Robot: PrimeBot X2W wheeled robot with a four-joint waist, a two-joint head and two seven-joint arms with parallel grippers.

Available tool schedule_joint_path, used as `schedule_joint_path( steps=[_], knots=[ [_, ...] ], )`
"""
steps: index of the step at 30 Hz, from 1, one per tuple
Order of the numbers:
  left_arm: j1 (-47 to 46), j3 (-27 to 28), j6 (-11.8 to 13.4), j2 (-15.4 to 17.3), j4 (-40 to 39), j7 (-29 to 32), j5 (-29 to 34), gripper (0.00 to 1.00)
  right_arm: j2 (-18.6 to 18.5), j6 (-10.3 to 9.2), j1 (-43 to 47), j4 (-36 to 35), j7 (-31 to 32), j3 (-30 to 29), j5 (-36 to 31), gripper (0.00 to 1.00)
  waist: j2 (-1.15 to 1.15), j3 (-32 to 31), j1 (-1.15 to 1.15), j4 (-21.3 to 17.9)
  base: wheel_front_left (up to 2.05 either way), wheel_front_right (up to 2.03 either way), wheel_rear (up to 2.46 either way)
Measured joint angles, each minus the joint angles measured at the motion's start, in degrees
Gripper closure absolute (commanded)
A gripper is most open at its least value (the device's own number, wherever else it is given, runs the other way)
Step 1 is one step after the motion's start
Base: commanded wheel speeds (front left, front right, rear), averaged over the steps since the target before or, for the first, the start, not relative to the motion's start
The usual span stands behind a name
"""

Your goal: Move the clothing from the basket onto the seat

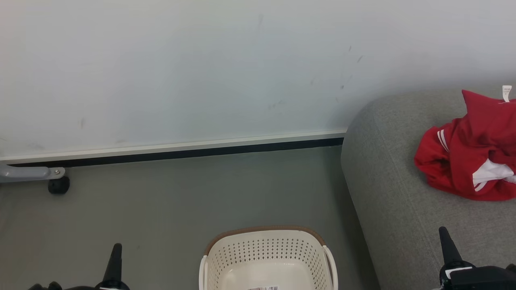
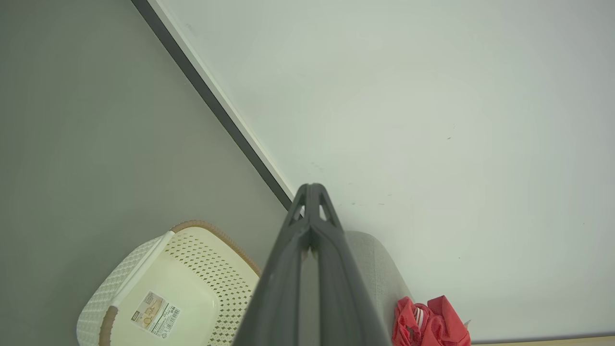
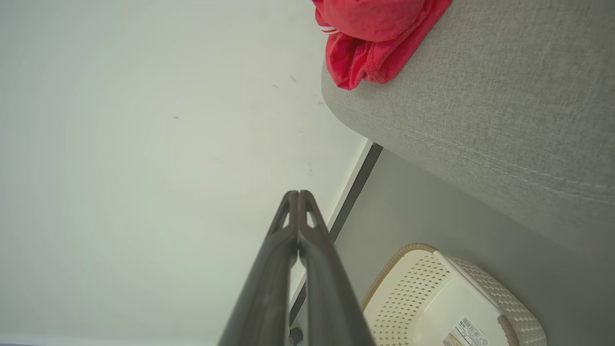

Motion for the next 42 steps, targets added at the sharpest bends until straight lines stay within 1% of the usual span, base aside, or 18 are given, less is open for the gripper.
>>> schedule_joint_path(
  steps=[6,10,11,14,17,29,31,42],
  knots=[
    [-1.13,0.45,-0.9,-0.31,0.46,1.02,-3.87,1.0,0.53,0.7,-0.4,0.63,1.08,-1.29,3.75,1.0,0.0,0.25,0.0,0.24,0.0,0.0,0.0],
    [-1.83,0.7,-1.05,-0.48,0.85,1.74,-6.6,1.0,0.88,1.21,-0.98,0.94,1.97,-2.09,6.22,1.0,0.0,0.41,0.0,0.4,0.0,0.0,0.0],
    [-1.99,0.8,-1.52,-0.53,0.97,1.91,-7.13,1.0,0.94,1.33,-1.22,0.98,2.0,-2.32,6.89,1.0,0.0,0.46,0.0,0.44,0.0,0.0,0.0],
    [-2.36,1.01,-1.54,-0.67,1.22,2.49,-8.96,1.0,1.2,1.74,-1.5,1.19,2.5,-2.94,8.53,1.0,0.0,0.58,0.0,0.56,0.0,0.0,0.0],
    [-3.25,1.43,-2.52,-0.88,1.45,3.22,-11.46,1.0,1.74,2.24,-1.72,1.65,3.33,-3.75,11.22,1.0,0.0,0.75,0.0,0.72,0.0,0.0,0.0],
    [-5.31,2.33,-3.72,-1.49,2.41,5.24,-19.13,1.0,2.78,3.74,-3.15,2.75,5.44,-6.2,18.6,1.0,0.0,1.24,0.0,1.19,0.0,0.0,0.0],
    [-5.47,2.37,-3.97,-1.53,2.43,5.27,-19.89,1.0,2.85,3.74,-3.49,2.77,5.45,-6.27,18.69,1.0,0.0,1.24,0.0,1.19,0.0,0.0,0.0],
    [-5.47,2.38,-3.97,-1.55,2.5,5.27,-19.94,1.0,2.86,3.75,-3.58,2.79,5.45,-6.31,18.69,1.0,0.0,1.24,-0.01,1.19,0.0,0.0,0.0]
  ],
)
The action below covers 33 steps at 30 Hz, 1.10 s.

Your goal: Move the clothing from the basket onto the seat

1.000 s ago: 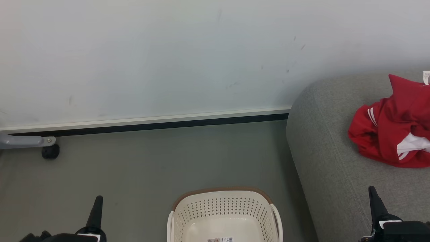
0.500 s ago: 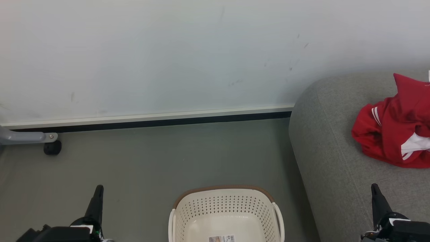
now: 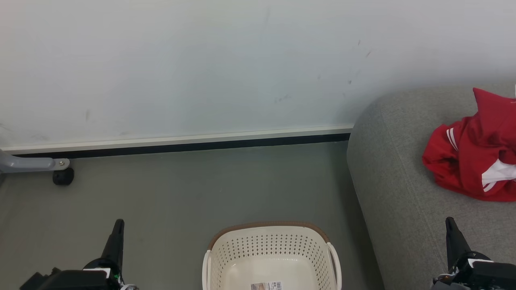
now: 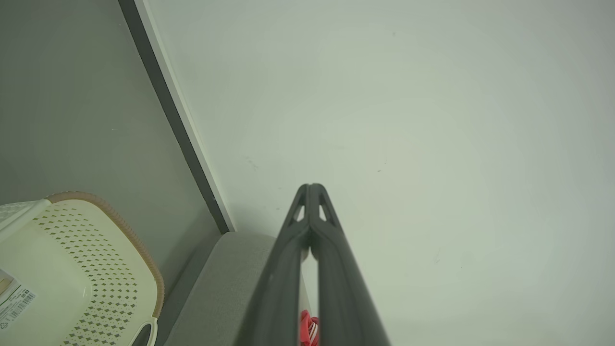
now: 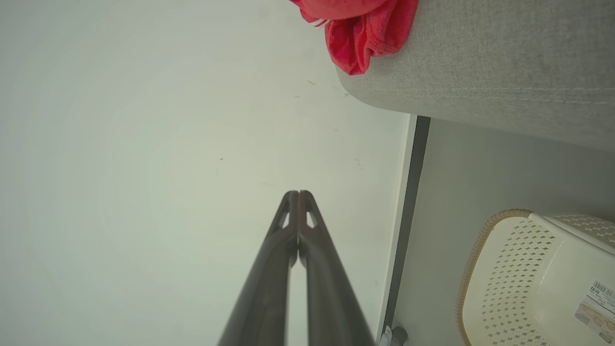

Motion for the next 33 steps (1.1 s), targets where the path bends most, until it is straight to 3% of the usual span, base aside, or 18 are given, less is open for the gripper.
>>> schedule_joint_path(
  steps=[33],
  knots=[
    [0.0,-0.01,0.0,-0.01,0.01,0.0,-0.01,1.0,0.01,0.18,0.0,0.01,0.0,0.01,0.01,1.0,0.0,0.0,0.0,0.0,0.0,0.0,0.0]
  ],
)
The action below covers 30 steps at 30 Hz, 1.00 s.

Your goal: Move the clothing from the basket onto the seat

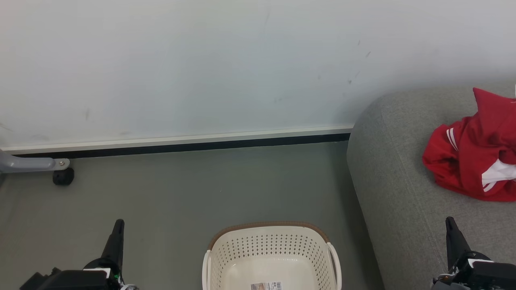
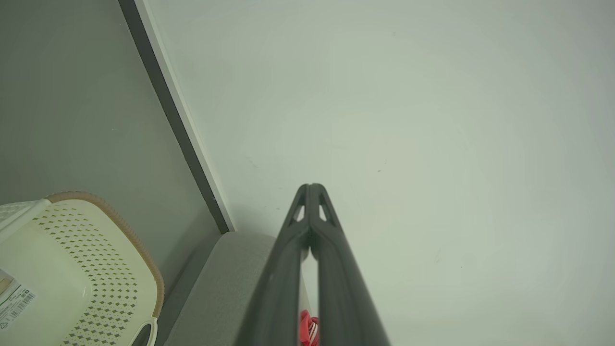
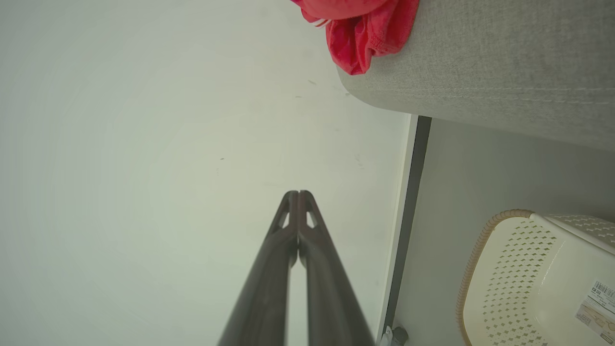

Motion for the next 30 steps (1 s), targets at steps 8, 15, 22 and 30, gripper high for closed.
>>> schedule_joint_path(
  steps=[8,15,22,30],
  knots=[
    [0.0,0.0,0.0,0.0,0.01,0.0,0.0,1.0,0.01,0.05,0.0,0.0,0.0,0.0,0.0,1.0,0.0,0.0,0.0,0.0,0.0,0.0,0.0],
    [0.0,-0.01,0.0,0.0,0.01,0.0,0.0,1.0,0.01,0.07,0.0,0.0,0.0,0.0,0.0,1.0,0.0,0.0,0.0,0.0,0.0,0.0,0.0],
    [0.0,-0.01,0.0,0.0,0.01,0.0,0.0,1.0,0.01,0.07,0.0,0.0,0.0,0.0,0.0,1.0,0.0,0.0,0.0,0.0,0.0,0.0,0.0],
    [0.0,-0.01,0.0,0.0,0.01,0.0,0.0,1.0,0.01,0.07,0.0,0.01,0.0,0.0,0.0,1.0,0.0,0.0,0.0,0.0,0.0,0.0,0.0]
  ],
)
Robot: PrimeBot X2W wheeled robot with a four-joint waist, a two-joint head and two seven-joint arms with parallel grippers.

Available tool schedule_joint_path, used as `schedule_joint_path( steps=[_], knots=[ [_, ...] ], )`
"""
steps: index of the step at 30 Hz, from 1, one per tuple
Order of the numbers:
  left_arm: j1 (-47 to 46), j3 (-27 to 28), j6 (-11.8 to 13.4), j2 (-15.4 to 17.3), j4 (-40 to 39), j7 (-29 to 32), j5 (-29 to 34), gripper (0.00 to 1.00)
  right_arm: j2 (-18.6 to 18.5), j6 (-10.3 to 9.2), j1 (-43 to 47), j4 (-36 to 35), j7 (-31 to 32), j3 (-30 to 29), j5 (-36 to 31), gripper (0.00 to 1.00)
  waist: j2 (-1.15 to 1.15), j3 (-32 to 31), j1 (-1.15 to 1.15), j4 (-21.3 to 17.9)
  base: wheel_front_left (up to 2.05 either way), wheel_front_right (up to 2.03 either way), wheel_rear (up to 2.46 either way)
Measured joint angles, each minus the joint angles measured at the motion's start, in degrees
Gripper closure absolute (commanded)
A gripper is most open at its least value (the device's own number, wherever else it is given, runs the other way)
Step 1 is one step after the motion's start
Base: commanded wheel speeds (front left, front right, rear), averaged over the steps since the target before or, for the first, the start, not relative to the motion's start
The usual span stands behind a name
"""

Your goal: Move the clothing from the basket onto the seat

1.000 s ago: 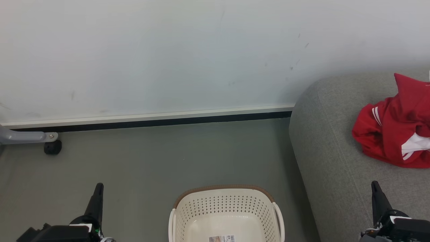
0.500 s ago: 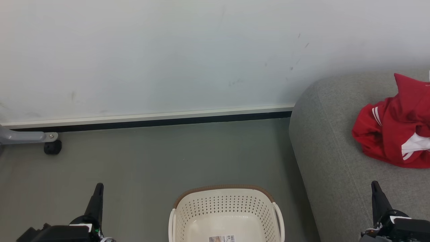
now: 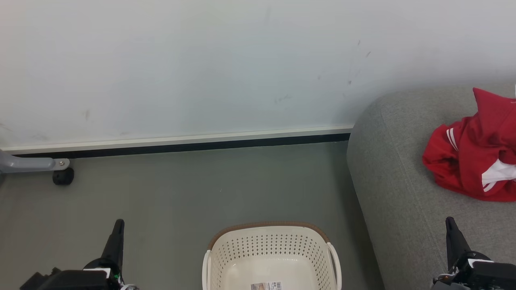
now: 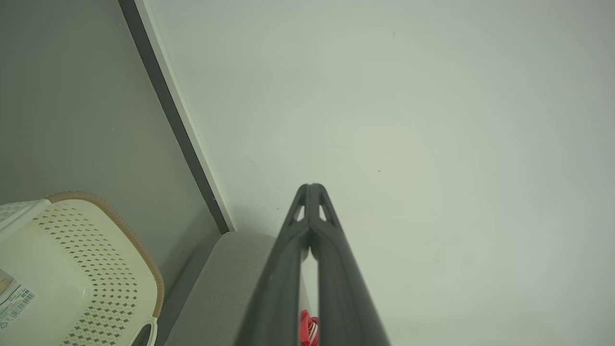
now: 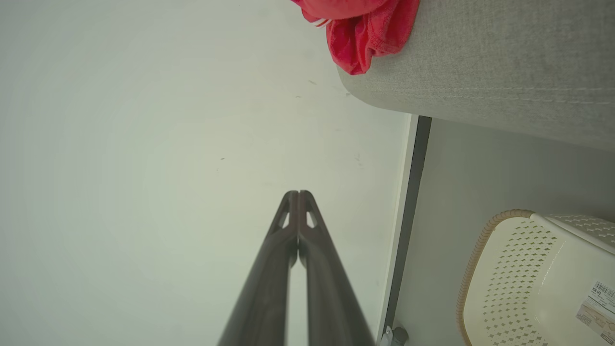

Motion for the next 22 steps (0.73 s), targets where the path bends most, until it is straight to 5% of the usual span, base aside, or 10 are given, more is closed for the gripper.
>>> schedule_joint_path(
  steps=[22],
  knots=[
    [-0.01,0.0,0.0,0.0,0.0,0.0,0.0,1.0,0.0,0.0,0.0,0.0,-0.01,0.0,0.0,1.0,0.0,0.0,0.0,0.0,0.0,0.0,0.0]
  ],
)
